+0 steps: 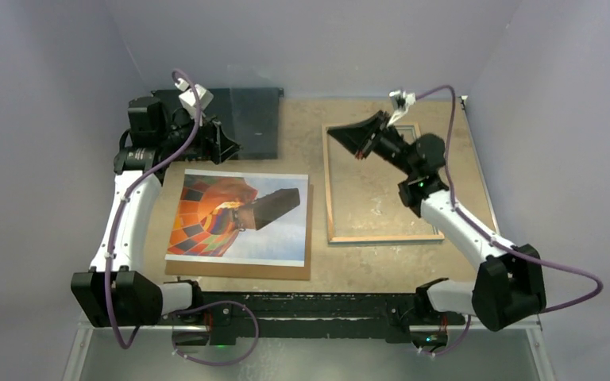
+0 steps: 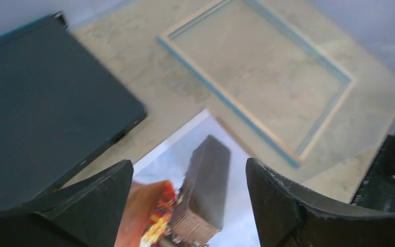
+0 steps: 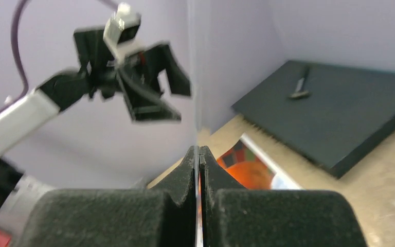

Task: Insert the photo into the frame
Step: Pick up the photo frame item at the center of the board, then move the photo frame to the center of the board.

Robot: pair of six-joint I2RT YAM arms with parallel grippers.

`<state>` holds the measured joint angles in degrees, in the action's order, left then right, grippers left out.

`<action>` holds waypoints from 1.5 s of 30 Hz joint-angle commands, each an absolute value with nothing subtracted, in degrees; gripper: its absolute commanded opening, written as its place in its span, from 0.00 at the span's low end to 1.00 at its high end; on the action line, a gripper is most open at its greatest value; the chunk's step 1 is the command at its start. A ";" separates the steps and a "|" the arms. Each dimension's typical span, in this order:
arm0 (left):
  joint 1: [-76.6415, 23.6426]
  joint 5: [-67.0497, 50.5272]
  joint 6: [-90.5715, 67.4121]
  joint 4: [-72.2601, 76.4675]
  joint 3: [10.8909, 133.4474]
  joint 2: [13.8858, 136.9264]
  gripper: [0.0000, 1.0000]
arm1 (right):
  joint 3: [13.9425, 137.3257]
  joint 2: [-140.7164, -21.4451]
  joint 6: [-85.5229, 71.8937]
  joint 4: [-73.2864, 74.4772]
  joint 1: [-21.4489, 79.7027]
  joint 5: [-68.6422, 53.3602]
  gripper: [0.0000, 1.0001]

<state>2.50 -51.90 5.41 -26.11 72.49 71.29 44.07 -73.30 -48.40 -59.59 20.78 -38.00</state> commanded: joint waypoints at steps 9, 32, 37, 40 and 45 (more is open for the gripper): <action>0.83 -31.14 14.87 -31.07 69.88 75.39 0.91 | 79.41 -86.10 -25.20 11.73 5.15 -28.83 0.00; -31.14 -15.75 9.73 -22.88 67.66 90.43 0.89 | 103.32 -106.89 -11.13 32.28 3.78 -2.92 0.00; -34.34 -12.38 6.50 -19.73 71.81 97.91 0.90 | 106.40 -109.57 -10.05 32.83 3.78 -0.44 0.00; -36.03 -12.71 4.50 -19.03 76.21 103.06 0.90 | 105.59 -108.61 -12.36 34.35 3.12 -0.25 0.00; -38.08 -11.44 1.29 -16.37 80.48 109.25 0.90 | 100.24 -99.37 -17.14 28.52 0.11 -1.51 0.00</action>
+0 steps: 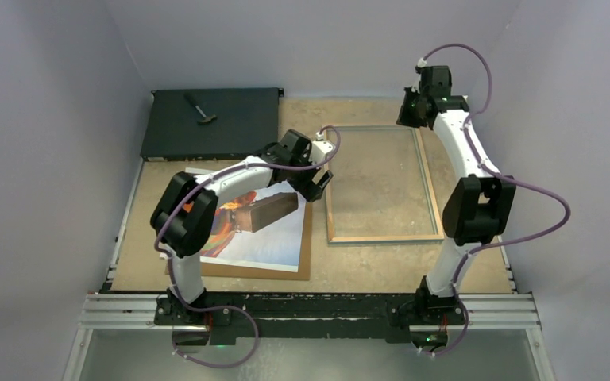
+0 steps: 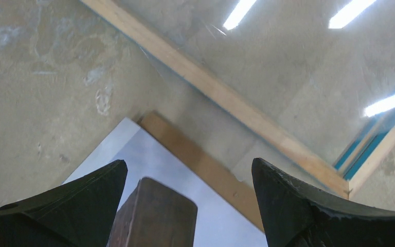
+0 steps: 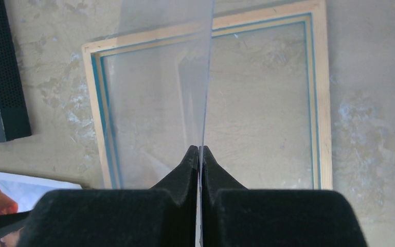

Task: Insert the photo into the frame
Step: Move the photo frame to the center of the board.

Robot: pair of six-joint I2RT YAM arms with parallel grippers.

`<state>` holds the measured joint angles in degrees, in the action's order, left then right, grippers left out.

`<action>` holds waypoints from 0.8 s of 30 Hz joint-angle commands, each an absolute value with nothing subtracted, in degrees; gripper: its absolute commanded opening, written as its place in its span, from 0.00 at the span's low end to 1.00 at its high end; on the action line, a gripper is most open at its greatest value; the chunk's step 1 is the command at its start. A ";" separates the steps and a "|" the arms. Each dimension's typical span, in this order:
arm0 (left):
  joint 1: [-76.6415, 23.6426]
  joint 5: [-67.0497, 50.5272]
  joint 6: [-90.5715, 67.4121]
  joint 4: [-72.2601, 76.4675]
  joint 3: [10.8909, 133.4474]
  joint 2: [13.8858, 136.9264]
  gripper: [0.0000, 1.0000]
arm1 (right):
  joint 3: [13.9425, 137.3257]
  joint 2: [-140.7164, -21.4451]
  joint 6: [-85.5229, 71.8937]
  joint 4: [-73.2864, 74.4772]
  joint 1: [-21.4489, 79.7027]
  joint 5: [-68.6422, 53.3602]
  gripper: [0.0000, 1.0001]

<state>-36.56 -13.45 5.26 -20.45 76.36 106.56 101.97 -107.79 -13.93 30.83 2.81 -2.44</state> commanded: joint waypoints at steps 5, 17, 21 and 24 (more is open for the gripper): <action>-39.45 -9.16 -3.36 -15.14 84.17 114.67 0.91 | 100.20 -93.75 -20.53 28.13 -3.27 -2.36 0.00; -41.95 -4.35 -3.54 -12.40 84.83 120.38 0.81 | 100.07 -88.12 -20.83 28.58 -3.52 -1.59 0.00; -42.11 1.59 -2.15 -13.26 83.09 120.58 0.66 | 97.40 -86.64 -21.90 25.82 -3.52 -3.79 0.00; -42.11 3.86 -1.35 -12.42 79.27 118.27 0.62 | 95.30 -86.23 -21.97 24.38 -3.52 -4.43 0.00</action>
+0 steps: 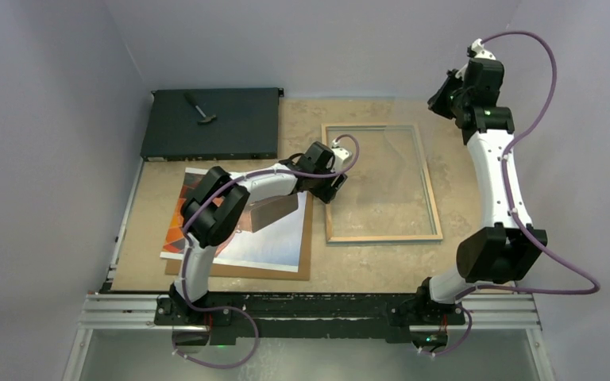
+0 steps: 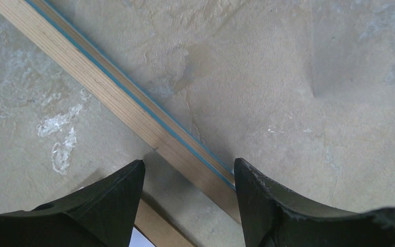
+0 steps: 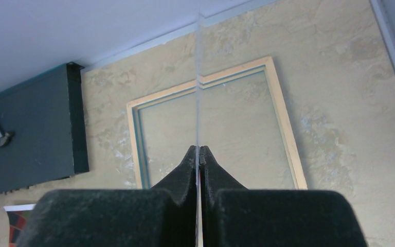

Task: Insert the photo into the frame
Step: Move the photo frame to the center of the board.

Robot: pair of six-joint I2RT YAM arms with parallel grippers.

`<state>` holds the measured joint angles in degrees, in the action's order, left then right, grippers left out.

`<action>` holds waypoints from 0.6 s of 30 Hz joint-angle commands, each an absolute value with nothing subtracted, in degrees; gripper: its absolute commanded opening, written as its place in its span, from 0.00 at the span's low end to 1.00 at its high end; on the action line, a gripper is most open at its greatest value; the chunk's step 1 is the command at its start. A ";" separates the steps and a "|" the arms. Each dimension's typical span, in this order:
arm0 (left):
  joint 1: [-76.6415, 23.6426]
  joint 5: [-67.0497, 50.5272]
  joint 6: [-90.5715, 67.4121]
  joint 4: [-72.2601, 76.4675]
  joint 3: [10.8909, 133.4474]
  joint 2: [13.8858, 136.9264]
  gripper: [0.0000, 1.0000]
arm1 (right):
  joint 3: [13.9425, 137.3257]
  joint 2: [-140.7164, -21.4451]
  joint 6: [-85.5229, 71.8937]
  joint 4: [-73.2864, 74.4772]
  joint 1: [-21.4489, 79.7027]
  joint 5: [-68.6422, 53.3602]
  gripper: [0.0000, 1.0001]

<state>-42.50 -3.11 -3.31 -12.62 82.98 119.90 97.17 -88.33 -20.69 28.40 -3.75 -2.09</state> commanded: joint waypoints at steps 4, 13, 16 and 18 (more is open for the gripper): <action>-42.16 5.29 -0.51 -11.34 73.95 114.78 0.58 | 92.40 -85.47 -21.98 22.73 -3.52 -6.49 0.00; -41.37 7.33 2.48 -11.97 66.58 110.44 0.55 | 88.73 -84.47 -22.19 20.78 -3.52 -10.36 0.00; -40.79 7.03 3.27 -12.57 65.92 109.41 0.54 | 87.70 -84.25 -22.57 20.08 -3.43 -12.19 0.00; -40.60 6.67 3.74 -12.83 65.96 108.85 0.54 | 87.54 -84.27 -22.81 19.72 -3.28 -13.22 0.00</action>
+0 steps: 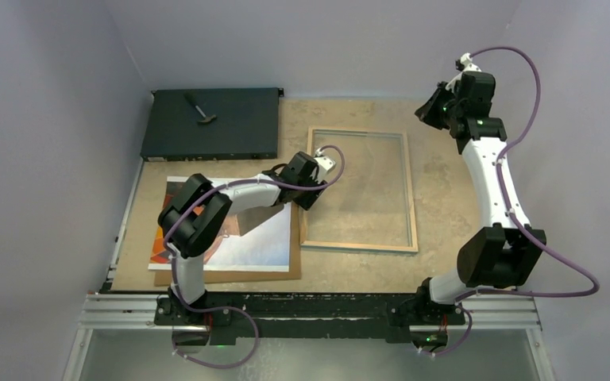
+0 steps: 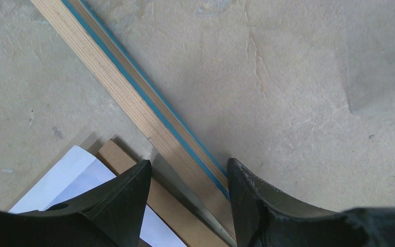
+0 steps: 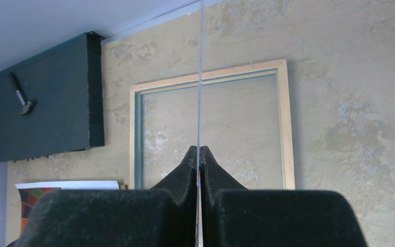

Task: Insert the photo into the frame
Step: Move the photo frame to the center of the board, then place the photo frame item in the photo frame.

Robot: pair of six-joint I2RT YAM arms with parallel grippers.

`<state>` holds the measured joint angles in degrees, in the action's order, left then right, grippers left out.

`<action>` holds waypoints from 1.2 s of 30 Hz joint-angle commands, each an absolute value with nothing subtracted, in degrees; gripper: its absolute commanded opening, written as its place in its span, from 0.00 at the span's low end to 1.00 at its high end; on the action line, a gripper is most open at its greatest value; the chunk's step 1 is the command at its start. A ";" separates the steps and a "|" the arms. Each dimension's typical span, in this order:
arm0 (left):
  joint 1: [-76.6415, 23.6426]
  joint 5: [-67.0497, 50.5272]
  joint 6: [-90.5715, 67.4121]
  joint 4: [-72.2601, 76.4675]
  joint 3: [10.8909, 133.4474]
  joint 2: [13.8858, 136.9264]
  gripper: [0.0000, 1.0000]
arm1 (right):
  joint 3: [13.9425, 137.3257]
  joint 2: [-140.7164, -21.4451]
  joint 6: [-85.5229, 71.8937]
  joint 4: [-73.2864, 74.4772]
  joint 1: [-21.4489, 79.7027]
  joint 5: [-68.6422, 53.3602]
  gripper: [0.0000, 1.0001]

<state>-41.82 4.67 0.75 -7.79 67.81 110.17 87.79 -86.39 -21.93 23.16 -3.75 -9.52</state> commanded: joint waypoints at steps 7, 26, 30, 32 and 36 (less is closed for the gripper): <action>-37.03 0.56 1.49 -15.31 70.28 105.34 0.80 | 90.33 -84.94 -23.32 20.93 -0.88 -15.63 0.00; -14.91 -18.79 -0.54 -22.79 83.18 85.81 1.00 | 97.40 -88.35 -39.60 12.49 7.81 -40.93 0.00; -14.44 -14.31 5.35 -27.36 81.41 85.41 1.00 | 91.29 -92.77 -38.77 10.23 7.74 -40.81 0.00; -14.41 -13.75 6.47 -28.82 79.55 85.38 1.00 | 89.14 -95.21 -35.63 11.74 7.73 -37.74 0.00; -14.47 -14.69 8.77 -28.28 74.57 85.34 0.99 | 84.95 -99.30 -31.87 10.48 6.31 -38.14 0.00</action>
<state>-14.37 -15.38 4.75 -26.22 78.54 85.65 88.53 -96.12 -35.38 12.60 7.75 -37.08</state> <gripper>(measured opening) 0.996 0.005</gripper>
